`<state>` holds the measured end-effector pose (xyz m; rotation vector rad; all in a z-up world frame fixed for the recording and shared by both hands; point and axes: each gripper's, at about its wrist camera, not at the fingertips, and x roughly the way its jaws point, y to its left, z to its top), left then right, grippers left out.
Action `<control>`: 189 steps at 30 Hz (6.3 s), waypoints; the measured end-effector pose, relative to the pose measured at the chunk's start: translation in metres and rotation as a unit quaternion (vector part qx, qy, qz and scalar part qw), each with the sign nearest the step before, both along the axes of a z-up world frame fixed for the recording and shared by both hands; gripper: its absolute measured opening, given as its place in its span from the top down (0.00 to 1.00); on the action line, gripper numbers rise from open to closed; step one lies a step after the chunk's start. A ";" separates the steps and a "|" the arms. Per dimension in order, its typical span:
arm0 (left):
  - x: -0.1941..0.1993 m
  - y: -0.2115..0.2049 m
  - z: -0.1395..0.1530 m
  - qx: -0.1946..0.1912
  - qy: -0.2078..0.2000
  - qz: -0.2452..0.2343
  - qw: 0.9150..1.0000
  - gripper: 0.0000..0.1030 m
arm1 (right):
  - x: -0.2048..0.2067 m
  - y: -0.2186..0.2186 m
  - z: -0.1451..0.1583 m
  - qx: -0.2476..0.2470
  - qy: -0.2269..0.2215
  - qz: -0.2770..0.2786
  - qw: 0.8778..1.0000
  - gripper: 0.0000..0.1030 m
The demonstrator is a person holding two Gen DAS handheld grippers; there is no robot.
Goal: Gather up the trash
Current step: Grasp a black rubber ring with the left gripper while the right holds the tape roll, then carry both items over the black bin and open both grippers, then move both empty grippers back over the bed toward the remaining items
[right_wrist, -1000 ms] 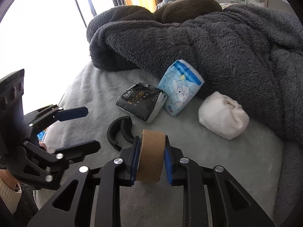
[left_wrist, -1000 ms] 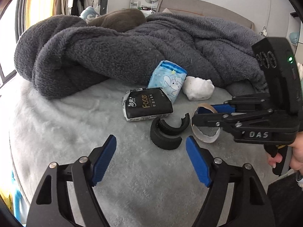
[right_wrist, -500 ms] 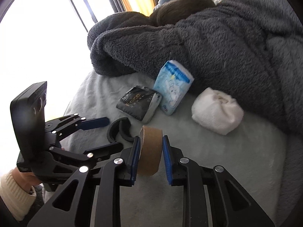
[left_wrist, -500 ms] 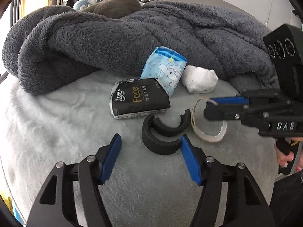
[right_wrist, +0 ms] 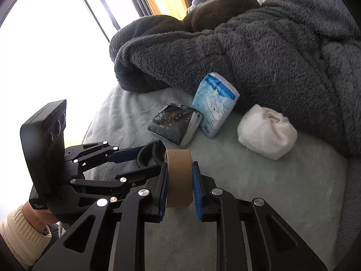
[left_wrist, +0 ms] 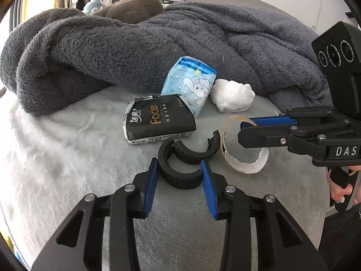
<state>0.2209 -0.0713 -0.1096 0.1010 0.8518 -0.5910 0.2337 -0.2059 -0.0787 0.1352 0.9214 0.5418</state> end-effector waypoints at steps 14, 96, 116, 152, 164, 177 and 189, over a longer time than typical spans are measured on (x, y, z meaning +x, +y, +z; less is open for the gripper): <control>-0.016 0.034 0.022 -0.010 -0.018 0.043 0.999 0.61 | -0.005 0.013 0.020 -0.001 -0.026 -0.007 1.000 0.80; -0.155 0.375 -0.067 -0.001 0.210 0.331 0.920 0.44 | -0.092 0.374 -0.012 -0.035 -0.026 0.212 0.976 0.80; -0.162 0.400 -0.005 -0.022 0.083 0.366 0.927 0.15 | -0.085 0.406 -0.071 -0.080 0.048 0.223 0.970 0.80; -0.176 0.379 0.108 -0.070 -0.147 0.333 0.929 0.08 | -0.099 0.404 -0.055 -0.081 0.036 0.243 0.966 0.36; -0.151 0.338 0.116 -0.075 -0.158 0.318 0.932 0.07 | -0.075 0.346 -0.011 -0.053 -0.019 0.205 0.977 0.31; -0.118 0.292 0.114 -0.082 -0.152 0.298 0.939 0.07 | -0.037 0.259 0.004 -0.055 -0.043 0.105 0.992 0.30; -0.092 0.242 0.106 -0.072 -0.143 0.266 0.951 0.07 | -0.013 0.184 0.006 -0.079 -0.046 0.008 0.996 0.29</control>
